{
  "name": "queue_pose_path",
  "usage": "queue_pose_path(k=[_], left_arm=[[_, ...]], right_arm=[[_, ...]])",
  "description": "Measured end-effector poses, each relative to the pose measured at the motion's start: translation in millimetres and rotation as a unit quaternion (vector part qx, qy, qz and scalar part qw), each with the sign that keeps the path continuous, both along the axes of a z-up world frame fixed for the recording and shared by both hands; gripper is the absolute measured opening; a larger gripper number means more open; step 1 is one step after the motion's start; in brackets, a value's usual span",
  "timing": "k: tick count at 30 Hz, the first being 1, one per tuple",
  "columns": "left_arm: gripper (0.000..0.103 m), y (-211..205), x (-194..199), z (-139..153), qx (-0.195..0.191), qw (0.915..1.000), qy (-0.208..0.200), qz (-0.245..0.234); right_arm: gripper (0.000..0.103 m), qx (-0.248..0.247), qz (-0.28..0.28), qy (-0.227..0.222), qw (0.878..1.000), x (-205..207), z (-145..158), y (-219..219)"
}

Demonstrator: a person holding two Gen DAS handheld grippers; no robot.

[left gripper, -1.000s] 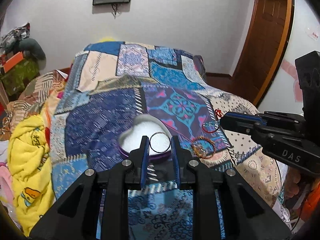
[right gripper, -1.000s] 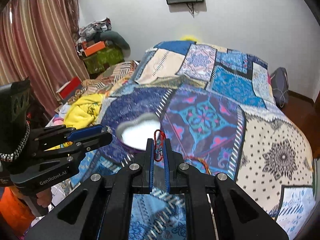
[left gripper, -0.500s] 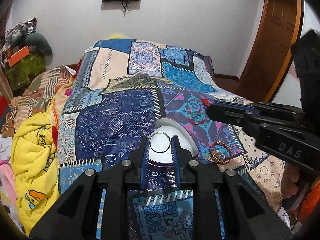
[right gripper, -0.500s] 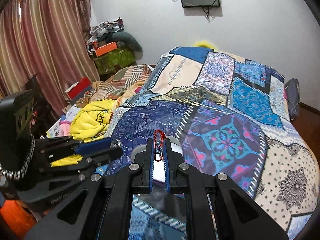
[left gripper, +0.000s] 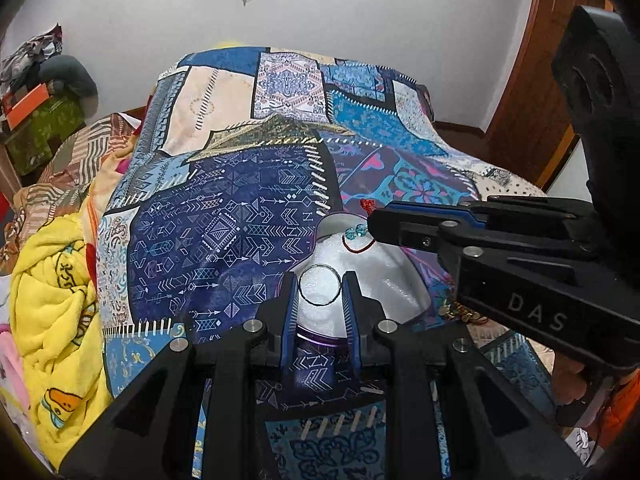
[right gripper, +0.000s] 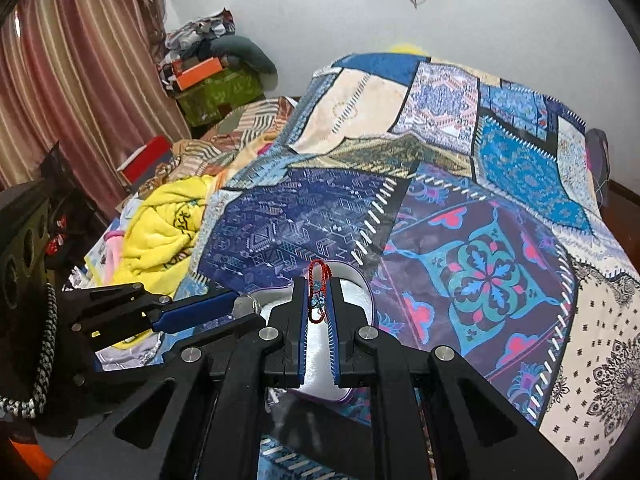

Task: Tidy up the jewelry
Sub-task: 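Lower the ring into the tin and open the left gripper while the right drops the red charm in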

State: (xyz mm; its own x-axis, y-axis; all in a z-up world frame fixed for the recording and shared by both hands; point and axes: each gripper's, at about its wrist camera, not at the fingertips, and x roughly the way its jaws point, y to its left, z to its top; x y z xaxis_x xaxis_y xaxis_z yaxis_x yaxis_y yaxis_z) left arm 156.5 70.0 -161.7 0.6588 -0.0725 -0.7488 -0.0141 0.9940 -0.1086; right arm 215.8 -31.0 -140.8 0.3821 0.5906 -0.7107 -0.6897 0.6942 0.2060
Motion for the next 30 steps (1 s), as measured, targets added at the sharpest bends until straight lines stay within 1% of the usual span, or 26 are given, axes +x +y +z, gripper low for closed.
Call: queue_pose_path(k=[4, 7, 11, 13, 14, 15, 17, 18, 19, 21, 22, 25, 27, 30], left_arm=[[0.021, 0, 3, -3, 0.003, 1.0, 0.003, -0.004], [0.021, 1, 5, -4, 0.007, 1.0, 0.002, -0.002], [0.022, 3, 5, -4, 0.003, 1.0, 0.001, -0.002], [0.023, 3, 4, -4, 0.005, 1.0, 0.001, -0.001], [0.025, 3, 4, -4, 0.006, 1.0, 0.001, 0.0], [0.029, 3, 3, -3, 0.007, 1.0, 0.001, 0.001], [0.035, 3, 1, -2, 0.009, 1.0, -0.001, 0.004], [0.037, 4, -1, -1, 0.011, 0.9999, -0.004, 0.007], [0.039, 4, -2, 0, 0.011, 0.9999, -0.006, 0.009], [0.041, 5, -5, 2, 0.013, 0.9998, -0.008, 0.014], [0.042, 6, -5, 3, 0.013, 0.9997, -0.009, 0.016], [0.045, 6, -8, 7, 0.019, 0.9995, -0.014, 0.022], [0.05, 7, -10, 9, 0.02, 0.9993, -0.017, 0.026], [0.053, 8, -12, 12, 0.018, 0.9992, -0.02, 0.03]], right_arm=[[0.008, -0.001, 0.002, 0.009, 1.0, 3, -5, 1], [0.008, -0.004, 0.005, 0.007, 1.0, 4, -6, 4], [0.008, -0.01, 0.005, -0.011, 1.0, 1, -4, 6], [0.008, -0.019, 0.007, -0.02, 1.0, -1, -3, 6], [0.008, -0.024, 0.008, -0.024, 0.999, -3, -3, 7], [0.01, -0.027, 0.009, -0.026, 0.999, -4, -3, 7], [0.019, -0.03, 0.006, -0.033, 0.999, -6, -2, 6], [0.027, -0.029, 0.003, -0.035, 0.999, -7, -1, 5], [0.033, -0.027, 0.001, -0.037, 0.999, -7, -1, 4], [0.039, -0.021, -0.007, -0.042, 0.999, -8, 2, 0], [0.041, -0.018, -0.011, -0.043, 0.999, -8, 4, -2], [0.042, -0.015, -0.02, -0.041, 0.999, -7, 7, -7], [0.042, -0.017, -0.024, -0.039, 0.999, -7, 7, -10], [0.042, -0.019, -0.028, -0.036, 0.999, -8, 6, -16]])
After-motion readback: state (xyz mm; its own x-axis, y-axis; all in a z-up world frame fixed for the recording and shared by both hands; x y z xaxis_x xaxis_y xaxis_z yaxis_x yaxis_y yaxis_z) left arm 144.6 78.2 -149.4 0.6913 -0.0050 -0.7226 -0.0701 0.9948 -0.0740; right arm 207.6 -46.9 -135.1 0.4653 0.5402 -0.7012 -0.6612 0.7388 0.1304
